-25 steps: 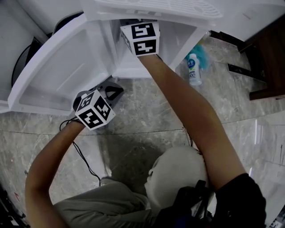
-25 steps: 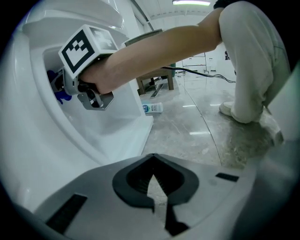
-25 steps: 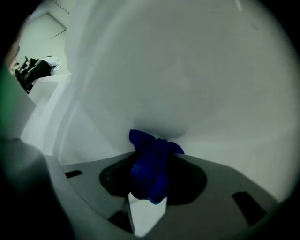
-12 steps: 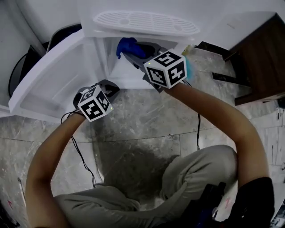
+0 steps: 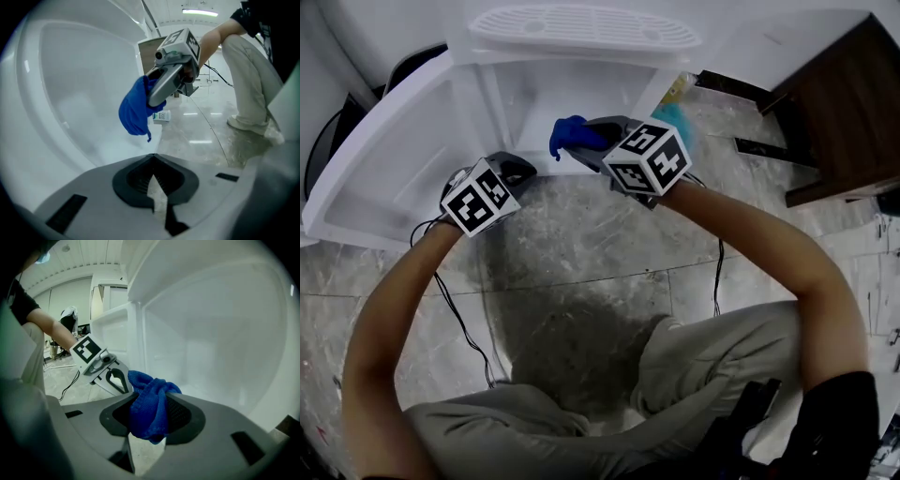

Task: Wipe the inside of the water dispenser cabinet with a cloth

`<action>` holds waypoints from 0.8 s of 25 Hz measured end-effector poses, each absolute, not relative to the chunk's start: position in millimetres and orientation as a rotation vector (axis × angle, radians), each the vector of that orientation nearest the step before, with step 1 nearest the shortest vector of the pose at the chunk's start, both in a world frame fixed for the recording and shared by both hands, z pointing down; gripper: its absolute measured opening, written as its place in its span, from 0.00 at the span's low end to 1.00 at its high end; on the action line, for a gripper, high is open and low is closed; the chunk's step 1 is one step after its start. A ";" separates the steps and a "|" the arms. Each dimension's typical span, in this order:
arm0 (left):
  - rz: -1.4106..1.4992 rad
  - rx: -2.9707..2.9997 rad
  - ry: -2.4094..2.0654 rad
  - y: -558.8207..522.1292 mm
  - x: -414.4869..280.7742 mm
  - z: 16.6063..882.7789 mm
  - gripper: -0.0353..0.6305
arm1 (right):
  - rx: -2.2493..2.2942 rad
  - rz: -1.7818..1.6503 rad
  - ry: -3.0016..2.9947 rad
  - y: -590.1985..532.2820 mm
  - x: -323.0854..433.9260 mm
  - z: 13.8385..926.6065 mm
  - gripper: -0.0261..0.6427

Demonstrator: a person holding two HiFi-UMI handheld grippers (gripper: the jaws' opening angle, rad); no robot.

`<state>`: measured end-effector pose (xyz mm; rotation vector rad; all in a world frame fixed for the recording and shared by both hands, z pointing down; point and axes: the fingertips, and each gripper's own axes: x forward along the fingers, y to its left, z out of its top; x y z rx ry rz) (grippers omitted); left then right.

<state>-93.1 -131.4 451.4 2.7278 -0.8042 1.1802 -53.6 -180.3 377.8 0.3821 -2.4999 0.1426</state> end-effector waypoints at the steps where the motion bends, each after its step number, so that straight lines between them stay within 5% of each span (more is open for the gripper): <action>1: 1.194 2.731 -0.807 -131.1 -94.7 452.3 0.06 | 0.349 0.154 -2.492 -174.9 -52.7 384.4 0.25; 20: 1.331 2.724 -0.631 -104.9 -88.0 482.8 0.06 | 0.059 0.095 -2.306 -132.7 -23.6 448.5 0.24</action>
